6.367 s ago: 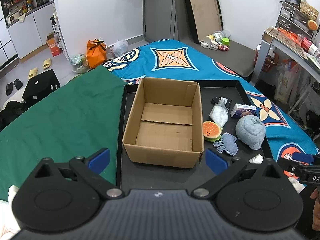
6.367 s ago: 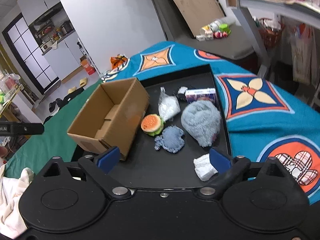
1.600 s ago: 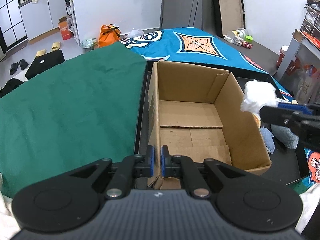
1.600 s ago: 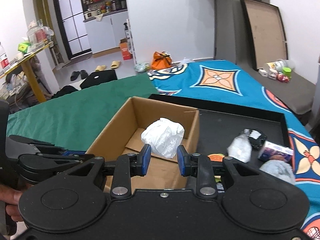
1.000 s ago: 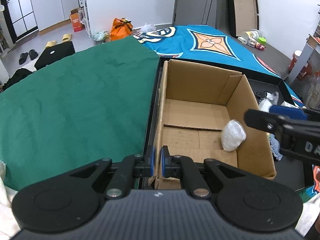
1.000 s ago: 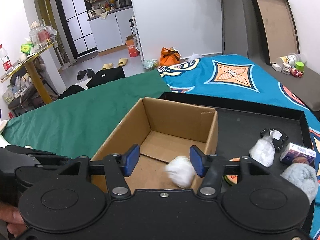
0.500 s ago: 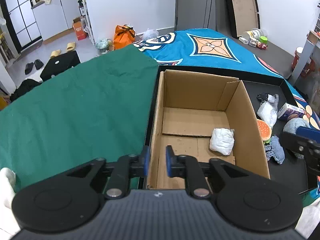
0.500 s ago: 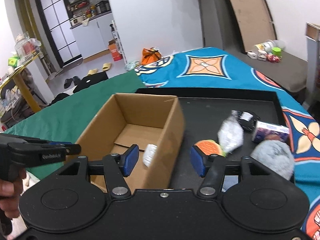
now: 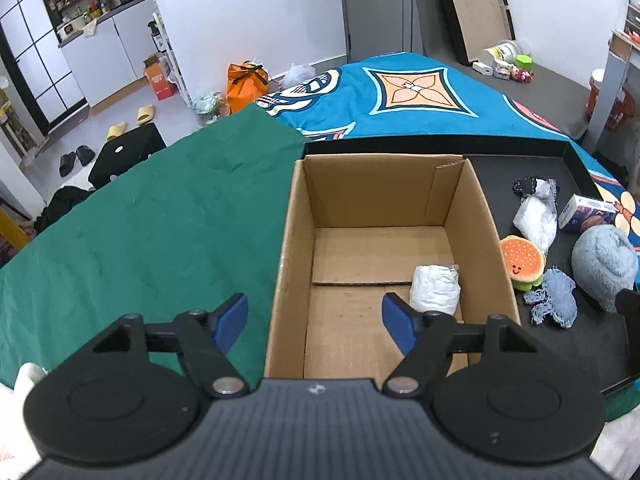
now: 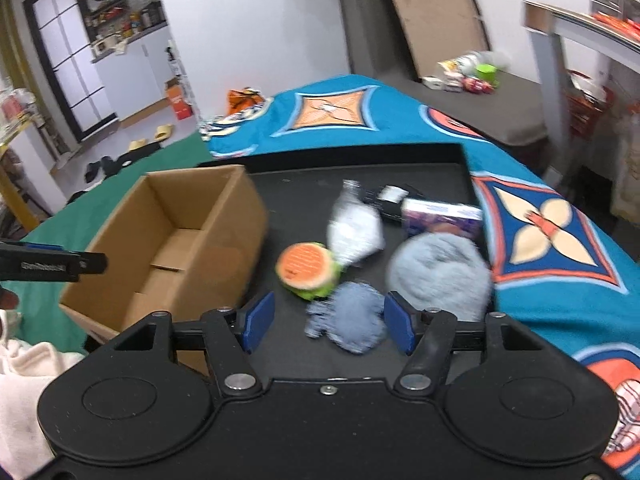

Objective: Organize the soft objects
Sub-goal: 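Open the right gripper to drop the tissue into the box, then lower the right gripper onto the fluffy light-blue plush and close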

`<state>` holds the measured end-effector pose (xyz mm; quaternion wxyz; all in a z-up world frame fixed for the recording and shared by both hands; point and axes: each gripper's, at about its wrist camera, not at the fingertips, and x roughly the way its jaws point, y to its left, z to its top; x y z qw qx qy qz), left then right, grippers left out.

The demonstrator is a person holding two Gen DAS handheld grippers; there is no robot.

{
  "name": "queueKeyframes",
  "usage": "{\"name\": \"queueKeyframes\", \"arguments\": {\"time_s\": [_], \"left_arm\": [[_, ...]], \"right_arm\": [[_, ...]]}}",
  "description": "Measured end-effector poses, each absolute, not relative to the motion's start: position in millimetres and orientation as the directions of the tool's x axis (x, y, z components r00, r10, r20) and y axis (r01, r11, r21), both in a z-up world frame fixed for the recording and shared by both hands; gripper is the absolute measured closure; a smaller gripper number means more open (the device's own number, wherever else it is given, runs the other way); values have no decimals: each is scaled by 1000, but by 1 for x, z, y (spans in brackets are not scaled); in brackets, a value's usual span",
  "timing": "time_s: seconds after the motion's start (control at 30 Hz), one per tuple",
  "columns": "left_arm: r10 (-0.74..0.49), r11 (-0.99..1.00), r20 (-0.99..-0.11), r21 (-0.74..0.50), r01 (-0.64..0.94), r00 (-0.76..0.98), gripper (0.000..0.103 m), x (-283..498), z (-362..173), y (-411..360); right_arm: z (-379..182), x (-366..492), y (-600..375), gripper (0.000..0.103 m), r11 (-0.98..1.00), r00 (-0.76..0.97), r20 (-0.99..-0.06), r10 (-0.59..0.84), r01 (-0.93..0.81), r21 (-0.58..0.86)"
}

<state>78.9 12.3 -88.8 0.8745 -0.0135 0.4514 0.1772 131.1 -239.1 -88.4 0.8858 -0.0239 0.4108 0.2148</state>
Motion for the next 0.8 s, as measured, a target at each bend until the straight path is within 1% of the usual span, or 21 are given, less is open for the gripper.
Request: {"name": "queueKeyframes", "arguments": {"time_s": [0.17, 0.2, 0.23, 0.3, 0.47, 0.63, 0.8], "left_arm": [[305, 939, -797, 159, -305, 522, 27, 86, -91, 4], [307, 939, -797, 165, -301, 521, 26, 87, -91, 2], [306, 940, -797, 166, -298, 521, 26, 88, -92, 1], [307, 941, -795, 170, -294, 523, 25, 89, -93, -1], [323, 939, -793, 198, -282, 517, 20, 95, -96, -6], [337, 935, -798, 218, -282, 500, 20, 100, -101, -5], [350, 921, -817, 211, -328, 458, 20, 107, -107, 5]], "right_arm": [[-97, 139, -261, 41, 923, 568, -757, 322, -366, 117], [-98, 141, -264, 38, 926, 568, -760, 317, -359, 118], [-99, 142, -267, 31, 929, 569, -761, 312, -352, 117], [-101, 145, -273, 19, 936, 580, -758, 297, -336, 110], [-113, 154, -281, 19, 942, 575, -766, 287, -314, 117], [-121, 163, -280, 19, 944, 574, -768, 283, -309, 117], [-125, 175, -270, 19, 935, 566, -772, 290, -338, 103]]}}
